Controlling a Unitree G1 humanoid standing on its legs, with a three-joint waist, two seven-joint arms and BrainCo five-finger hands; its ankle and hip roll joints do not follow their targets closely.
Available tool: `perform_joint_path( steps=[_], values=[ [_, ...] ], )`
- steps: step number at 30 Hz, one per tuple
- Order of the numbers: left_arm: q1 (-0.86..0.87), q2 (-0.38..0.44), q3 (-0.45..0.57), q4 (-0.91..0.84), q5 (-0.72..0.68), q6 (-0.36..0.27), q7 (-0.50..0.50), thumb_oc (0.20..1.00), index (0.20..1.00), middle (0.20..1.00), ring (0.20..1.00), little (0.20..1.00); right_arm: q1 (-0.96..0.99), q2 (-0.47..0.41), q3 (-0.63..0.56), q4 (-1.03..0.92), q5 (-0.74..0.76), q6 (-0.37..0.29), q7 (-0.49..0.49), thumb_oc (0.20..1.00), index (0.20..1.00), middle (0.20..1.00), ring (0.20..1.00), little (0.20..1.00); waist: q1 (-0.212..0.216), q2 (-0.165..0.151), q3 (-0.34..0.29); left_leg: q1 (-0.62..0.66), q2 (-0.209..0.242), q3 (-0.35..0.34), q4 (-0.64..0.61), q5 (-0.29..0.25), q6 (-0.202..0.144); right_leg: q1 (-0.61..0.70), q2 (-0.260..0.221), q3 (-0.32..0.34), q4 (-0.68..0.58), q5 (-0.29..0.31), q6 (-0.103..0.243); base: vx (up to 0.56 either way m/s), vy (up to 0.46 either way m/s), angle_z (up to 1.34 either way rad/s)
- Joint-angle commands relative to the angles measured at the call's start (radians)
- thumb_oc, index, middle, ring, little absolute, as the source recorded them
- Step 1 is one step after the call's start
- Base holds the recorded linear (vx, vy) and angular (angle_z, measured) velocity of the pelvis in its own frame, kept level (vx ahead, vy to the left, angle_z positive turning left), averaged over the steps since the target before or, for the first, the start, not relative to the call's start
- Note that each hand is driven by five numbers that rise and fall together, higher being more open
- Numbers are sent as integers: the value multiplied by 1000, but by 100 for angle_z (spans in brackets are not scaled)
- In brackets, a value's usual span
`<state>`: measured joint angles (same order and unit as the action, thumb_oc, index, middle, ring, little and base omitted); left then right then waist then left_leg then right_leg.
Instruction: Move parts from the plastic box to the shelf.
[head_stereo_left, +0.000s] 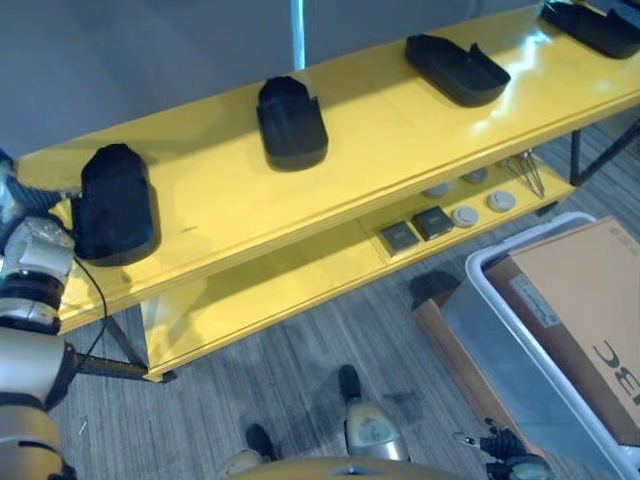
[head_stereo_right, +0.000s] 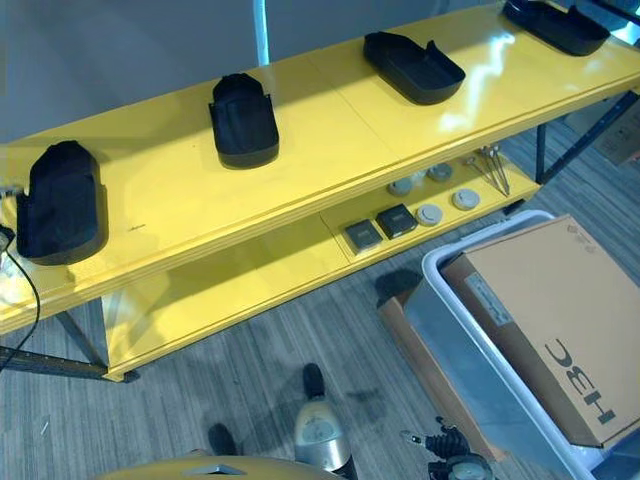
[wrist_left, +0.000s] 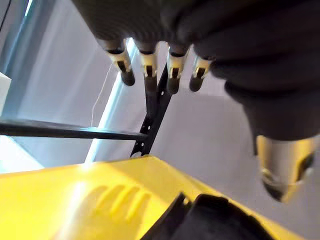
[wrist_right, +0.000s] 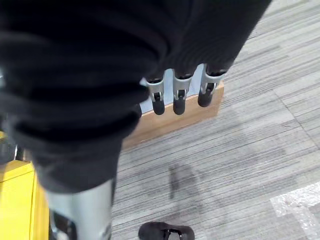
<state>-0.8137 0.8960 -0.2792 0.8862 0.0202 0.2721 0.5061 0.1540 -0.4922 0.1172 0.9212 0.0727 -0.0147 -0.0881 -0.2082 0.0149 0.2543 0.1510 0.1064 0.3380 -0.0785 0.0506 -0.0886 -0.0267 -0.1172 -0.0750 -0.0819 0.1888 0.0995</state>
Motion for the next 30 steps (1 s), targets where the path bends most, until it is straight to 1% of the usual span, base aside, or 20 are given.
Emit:
perform_joint_path(
  steps=[1, 2, 3, 4, 5, 6, 7, 8, 9, 10, 11, 12, 13, 16, 17, 18, 22, 24, 28, 30],
  values=[
    [14, 106, 49, -139, -15, -126, 107, 1000, 1000, 1000, 1000, 1000, 54, 0, 44, 17, -27, 5, -8, 1000, 1000, 1000, 1000, 1000, 11, -4, -84, -102, 49, -111, 98, -31, 13, 49, -57, 20, 67, -129, 68, 22, -15, 17],
    [31, 112, 59, -181, -22, -125, 105, 1000, 1000, 1000, 1000, 1000, 58, 5, 44, 12, -30, 7, -11, 1000, 1000, 1000, 1000, 1000, 16, -4, -84, -101, 48, -114, 96, -31, 13, 52, -58, 17, 66, -129, 68, 19, -16, 17],
    [75, 119, 92, -278, -25, -121, 99, 1000, 1000, 1000, 1000, 1000, 65, 16, 41, 9, -25, 8, -18, 1000, 1000, 1000, 1000, 1000, 28, -5, -85, -100, 46, -122, 94, -31, 13, 58, -59, 12, 64, -130, 69, 17, -14, 16],
    [132, 121, 140, -390, -25, -124, 85, 1000, 1000, 1000, 1000, 1000, 71, 29, 37, 4, -16, 12, -25, 1000, 1000, 1000, 1000, 1000, 43, -5, -86, -99, 44, -131, 90, -32, 13, 63, -61, 5, 62, -131, 69, 28, -16, 15],
    [234, 104, 220, -538, -28, -154, 62, 1000, 1000, 1000, 1000, 1000, 83, 46, 28, -8, -16, 14, -28, 1000, 1000, 1000, 1000, 1000, 63, -7, -87, -97, 39, -146, 84, -32, 13, 71, -63, -5, 59, -132, 70, 28, -13, 17],
    [325, 73, 278, -681, -16, -147, 32, 1000, 1000, 1000, 1000, 1000, 97, 68, 18, -23, -17, 21, -37, 1000, 1000, 1000, 1000, 1000, 84, -10, -85, -97, 35, -157, 80, -34, 14, 75, -66, -13, 57, -133, 72, 25, -10, 22],
    [418, 31, 334, -791, -13, -147, 19, 1000, 1000, 1000, 1000, 1000, 110, 80, 14, -36, -19, 27, -43, 1000, 1000, 1000, 1000, 1000, 94, -11, -85, -97, 32, -164, 78, -35, 15, 80, -68, -20, 56, -134, 73, 14, -6, 17],
    [460, 6, 353, -828, -14, -164, 13, 1000, 1000, 1000, 1000, 1000, 117, 88, 12, -42, -21, 30, -47, 1000, 1000, 1000, 1000, 1000, 100, -11, -84, -97, 31, -169, 77, -35, 15, 82, -69, -23, 55, -135, 74, 12, -2, 13],
    [522, -38, 375, -884, -6, -192, -6, 1000, 1000, 1000, 1000, 1000, 129, 100, 8, -51, -25, 32, -53, 1000, 1000, 1000, 1000, 1000, 109, -12, -83, -98, 28, -176, 75, -35, 16, 84, -71, -28, 57, -136, 75, 8, 0, 7],
    [568, -68, 390, -928, 8, -201, -14, 1000, 1000, 1000, 1000, 1000, 137, 105, 6, -55, -26, 31, -56, 1000, 1000, 1000, 1000, 1000, 113, -12, -82, -99, 27, -179, 74, -35, 16, 84, -72, -31, 58, -138, 77, -3, 0, 18],
    [644, -127, 397, -977, 17, -237, -13, 1000, 1000, 1000, 1000, 1000, 148, 119, 2, -67, -31, 35, -62, 1000, 1000, 1000, 1000, 1000, 126, -14, -77, -104, 24, -187, 74, -36, 17, 83, -74, -37, 63, -140, 77, -23, 1, 29],
    [695, -171, 390, -989, 3, -282, -26, 385, 385, 385, 385, 385, 151, 128, 3, -65, -37, 33, -67, 1000, 1000, 1000, 1000, 1000, 137, -14, -70, -117, 22, -197, 79, -35, 18, 76, -75, -40, 72, -143, 77, -53, 0, 32],
    [718, -205, 381, -996, 12, -298, -20, 200, 200, 200, 200, 200, 144, 131, 9, -55, -33, 29, -72, 1000, 1000, 1000, 1000, 1000, 145, -14, -61, -128, 20, -204, 85, -35, 18, 71, -76, -43, 79, -144, 75, -65, 1, 29],
    [724, -244, 338, -963, -45, -327, -18, 200, 200, 200, 200, 200, 111, 127, 27, -30, -18, 27, -79, 1000, 1000, 1000, 1000, 1000, 158, -12, -39, -161, 17, -220, 102, -33, 19, 48, -76, -42, 94, -147, 71, -112, 4, 22],
    [709, -255, 315, -941, -53, -355, -1, 200, 200, 200, 200, 200, 83, 123, 37, -10, -7, 20, -80, 1000, 1000, 1000, 1000, 1000, 162, -10, -23, -179, 17, -225, 109, -31, 18, 36, -76, -41, 99, -147, 70, -271, 12, 32],
    [675, -270, 281, -918, -58, -406, 31, 200, 200, 200, 200, 200, 33, 114, 60, 13, 14, 13, -86, 1000, 1000, 1000, 1000, 1000, 166, -7, 5, -210, 14, -233, 118, -26, 19, 12, -76, -40, 106, -145, 66, -267, 13, 19],
    [628, -279, 252, -918, -78, -475, 49, 200, 200, 200, 200, 200, -24, 104, 86, 31, 29, 1, -89, 1000, 1000, 1000, 1000, 1000, 168, 1, 46, -245, 13, -243, 120, -10, 14, -17, -70, -40, 108, -139, 59, -185, 13, 5],
    [604, -290, 242, -927, -108, -492, 55, 200, 200, 200, 200, 200, -40, 97, 97, 40, 33, -19, -85, 1000, 1000, 1000, 1000, 1000, 167, 3, 65, -262, 15, -247, 124, -2, 10, -27, -68, -44, 109, -136, 57, -117, 11, -1],
    [531, -317, 207, -878, -158, -544, 76, 200, 200, 200, 200, 200, -58, 90, 125, 30, 32, -24, -87, 1000, 1000, 1000, 1000, 1000, 154, 0, 82, -279, 20, -241, 132, 6, 5, -42, -66, -44, 115, -134, 53, -70, 11, -1],
    [513, -326, 200, -863, -170, -558, 76, 200, 200, 200, 200, 200, -61, 88, 130, 30, 30, -25, -86, 1000, 1000, 1000, 1000, 1000, 150, -1, 84, -281, 22, -238, 132, 9, 4, -44, -65, -43, 115, -134, 53, -19, 4, 0]
  ],
)
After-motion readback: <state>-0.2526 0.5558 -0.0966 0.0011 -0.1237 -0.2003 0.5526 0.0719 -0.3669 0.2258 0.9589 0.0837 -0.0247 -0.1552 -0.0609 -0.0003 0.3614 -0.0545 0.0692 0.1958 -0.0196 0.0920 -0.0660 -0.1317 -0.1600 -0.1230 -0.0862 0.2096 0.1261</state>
